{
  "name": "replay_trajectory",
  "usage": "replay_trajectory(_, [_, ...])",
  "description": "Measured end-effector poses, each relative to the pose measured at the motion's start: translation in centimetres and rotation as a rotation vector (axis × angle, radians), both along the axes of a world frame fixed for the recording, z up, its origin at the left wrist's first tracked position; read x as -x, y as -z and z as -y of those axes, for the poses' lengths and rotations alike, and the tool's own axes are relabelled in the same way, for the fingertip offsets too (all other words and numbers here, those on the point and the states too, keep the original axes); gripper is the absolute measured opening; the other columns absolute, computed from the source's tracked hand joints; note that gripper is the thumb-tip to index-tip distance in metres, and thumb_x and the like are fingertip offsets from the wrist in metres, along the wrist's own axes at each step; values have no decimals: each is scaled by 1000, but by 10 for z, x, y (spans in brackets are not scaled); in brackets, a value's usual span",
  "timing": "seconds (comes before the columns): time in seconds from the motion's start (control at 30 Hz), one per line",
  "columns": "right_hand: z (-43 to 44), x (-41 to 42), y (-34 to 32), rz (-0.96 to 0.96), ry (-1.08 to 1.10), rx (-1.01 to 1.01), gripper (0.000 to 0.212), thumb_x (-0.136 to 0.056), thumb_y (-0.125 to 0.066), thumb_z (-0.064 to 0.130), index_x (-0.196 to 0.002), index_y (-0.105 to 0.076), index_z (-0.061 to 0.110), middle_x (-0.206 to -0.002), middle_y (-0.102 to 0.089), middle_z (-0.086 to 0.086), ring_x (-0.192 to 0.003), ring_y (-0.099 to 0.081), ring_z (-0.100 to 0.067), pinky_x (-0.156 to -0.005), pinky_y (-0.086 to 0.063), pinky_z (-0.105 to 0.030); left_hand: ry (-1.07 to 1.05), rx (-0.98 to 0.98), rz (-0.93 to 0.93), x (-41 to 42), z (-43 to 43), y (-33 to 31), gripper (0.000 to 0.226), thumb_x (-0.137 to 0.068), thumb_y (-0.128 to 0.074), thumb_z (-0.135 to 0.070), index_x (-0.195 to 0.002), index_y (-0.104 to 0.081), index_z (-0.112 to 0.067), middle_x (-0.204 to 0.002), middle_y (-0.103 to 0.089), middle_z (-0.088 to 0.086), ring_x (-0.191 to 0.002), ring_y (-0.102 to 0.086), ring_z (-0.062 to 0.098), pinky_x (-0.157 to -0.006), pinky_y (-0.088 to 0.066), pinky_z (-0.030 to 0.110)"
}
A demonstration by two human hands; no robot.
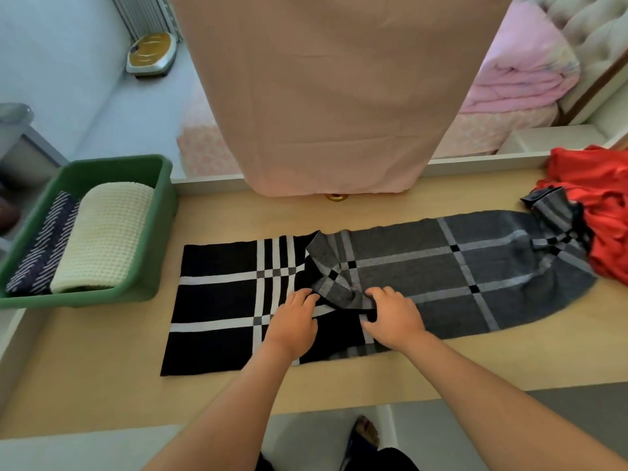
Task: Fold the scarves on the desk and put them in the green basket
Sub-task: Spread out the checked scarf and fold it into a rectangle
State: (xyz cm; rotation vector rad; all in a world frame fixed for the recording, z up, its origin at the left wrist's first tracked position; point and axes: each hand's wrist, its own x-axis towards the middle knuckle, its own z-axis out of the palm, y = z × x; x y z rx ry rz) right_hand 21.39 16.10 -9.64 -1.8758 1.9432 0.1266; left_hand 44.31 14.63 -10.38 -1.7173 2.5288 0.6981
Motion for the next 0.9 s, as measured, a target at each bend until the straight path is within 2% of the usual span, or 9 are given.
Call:
replay_trajectory(0.1, [3, 7, 1, 73, 82, 55, 26, -98, -49, 27, -120, -63, 23, -114, -65, -1, -102, -60, -24, -81, -46, -35, -24, -1, 25, 12, -5, 2, 55, -97, -49, -26, -149, -32, -19, -154, -28, -1, -142, -25, 19, -109, -39, 37])
replay_trajectory(0.17, [4, 8, -5, 267, 259, 87, 22, -101, -45, 25, -109, -64, 20, -101, -68, -2, -90, -62, -25, -68, -45, -34, -46, 30, 37, 16, -6, 2, 55, -96, -49, -27, -148, -33, -21, -153, -30, -2, -141, -27, 18, -109, -38, 38])
replay_trajectory(0.23, [5, 13, -11, 373, 435, 65, 26, -104, -38, 28, -95, -61, 16, -92, -63, -2, -85, -59, -25, -68, -46, -36, -75, 70, 48, 21, -7, 1, 56, -97, -49, -30, -149, -32, -21, -154, -29, -1, -143, -25, 18, -114, -31, 38])
replay_trajectory(0.37, [-1, 29, -11, 238, 588, -248, 31, -104, -33, 27, -101, -57, 8, -108, -64, -11, -86, -57, -26, -71, -43, -33, -57, 48, 83, 26, -12, 0, 68, -97, -52, -39, -155, -18, -26, -162, -11, 1, -150, -6, 22, -121, -15, 41])
replay_trajectory(0.5, [-8, 34, -12, -55, 384, -302, 18, -96, -44, 25, -86, -56, 16, -96, -65, -3, -78, -56, -23, -66, -42, -28, 41, -88, 150, 26, -14, 3, 78, -93, -58, -45, -155, -13, -35, -163, 2, -1, -150, 4, 24, -121, -11, 45])
replay_trajectory(0.57, [-4, 27, -16, -139, 284, -167, 19, -93, -48, 32, -105, -51, 17, -100, -60, -4, -83, -57, -24, -63, -41, -30, 58, -86, 143, 23, -10, 4, 72, -92, -57, -48, -153, -22, -36, -162, -5, 0, -149, -2, 23, -120, -15, 44])
replay_trajectory(0.63, [5, 18, -13, -150, 113, -9, 38, -92, -51, 38, -123, -41, 18, -114, -53, -7, -96, -57, -25, -65, -46, -34, 43, -40, 74, 20, -1, 5, 59, -93, -56, -45, -147, -35, -34, -157, -19, -2, -145, -17, 20, -116, -24, 39])
replay_trajectory(0.73, [22, 0, -4, -46, -145, 161, 41, -94, -50, 38, -130, -43, 21, -120, -47, -4, -104, -53, -23, -76, -51, -35, -56, 63, -59, 16, 19, 3, 47, -93, -57, -29, -139, -44, -28, -139, -39, -6, -127, -41, 16, -104, -39, 33])
replay_trajectory(0.9, [44, -29, 17, -83, -299, 155, 51, -93, -54, 48, -137, -49, 22, -130, -48, -5, -117, -50, -26, -94, -45, -41, -31, 78, 51, 10, 52, 10, 64, -94, -57, -28, -151, -27, -29, -140, -40, -2, -123, -43, 18, -94, -48, 33])
